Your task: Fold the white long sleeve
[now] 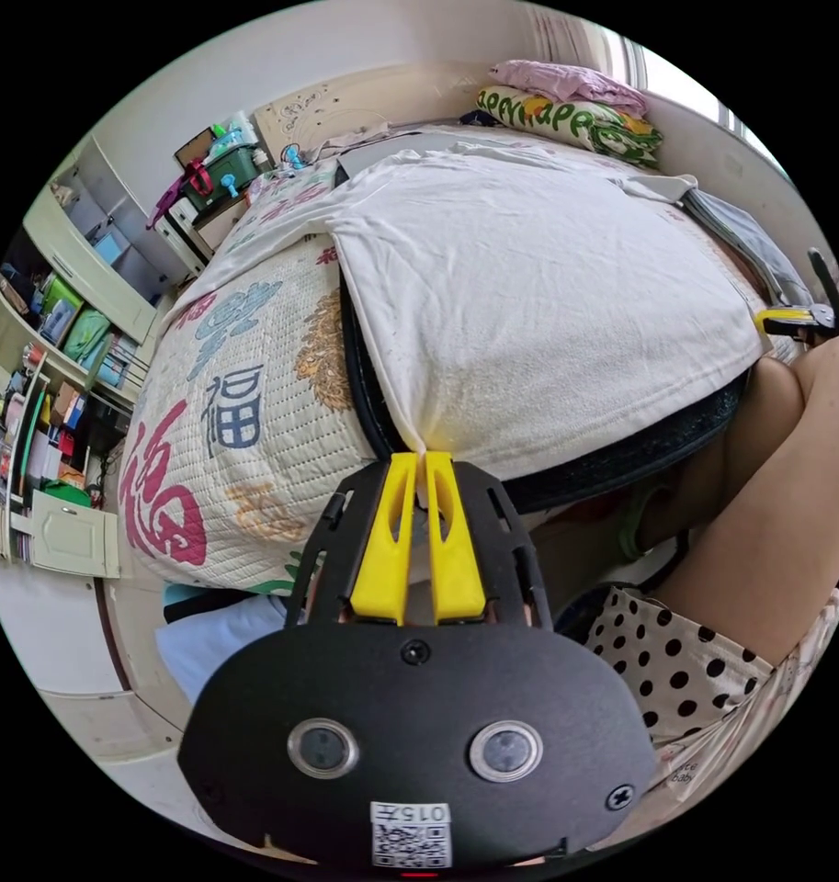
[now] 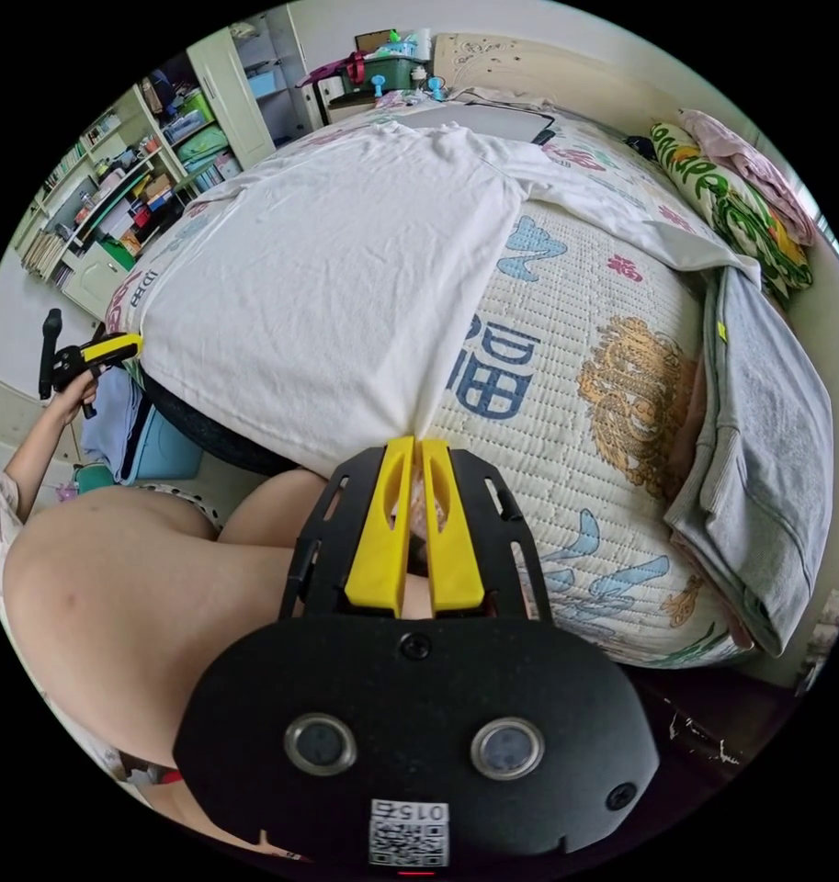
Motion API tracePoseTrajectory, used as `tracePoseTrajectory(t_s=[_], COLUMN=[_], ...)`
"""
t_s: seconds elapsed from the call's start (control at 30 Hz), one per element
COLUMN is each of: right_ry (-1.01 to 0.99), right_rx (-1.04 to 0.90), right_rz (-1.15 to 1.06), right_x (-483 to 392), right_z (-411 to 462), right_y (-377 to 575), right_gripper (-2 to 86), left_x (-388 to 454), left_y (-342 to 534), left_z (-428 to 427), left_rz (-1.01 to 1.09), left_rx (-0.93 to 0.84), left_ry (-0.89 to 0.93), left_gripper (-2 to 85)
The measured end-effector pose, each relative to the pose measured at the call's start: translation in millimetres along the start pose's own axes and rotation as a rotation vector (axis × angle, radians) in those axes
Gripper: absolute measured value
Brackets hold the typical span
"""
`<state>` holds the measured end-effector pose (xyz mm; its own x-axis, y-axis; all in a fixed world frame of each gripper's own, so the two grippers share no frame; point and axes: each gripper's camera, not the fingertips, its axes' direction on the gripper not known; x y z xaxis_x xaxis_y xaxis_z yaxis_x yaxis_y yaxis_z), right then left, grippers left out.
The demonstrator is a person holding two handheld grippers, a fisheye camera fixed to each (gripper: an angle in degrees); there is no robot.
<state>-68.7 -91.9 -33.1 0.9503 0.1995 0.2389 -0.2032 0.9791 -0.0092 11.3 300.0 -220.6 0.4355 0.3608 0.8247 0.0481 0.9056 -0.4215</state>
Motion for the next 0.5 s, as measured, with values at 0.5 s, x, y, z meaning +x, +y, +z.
tracePoseTrajectory(t_s=[0.5], right_ry=[-0.055], right_rx=[0.042], right_rz=[0.014], right_x=[-10.0], right_z=[-30.5], right_y=[-52.5], right_gripper=[1.8], left_x=[-44.1], left_y=[43.6], left_z=[-0.9], left_rz=[-0.202], left_rx=[0.145], left_ry=[0.039], left_gripper=[10.7])
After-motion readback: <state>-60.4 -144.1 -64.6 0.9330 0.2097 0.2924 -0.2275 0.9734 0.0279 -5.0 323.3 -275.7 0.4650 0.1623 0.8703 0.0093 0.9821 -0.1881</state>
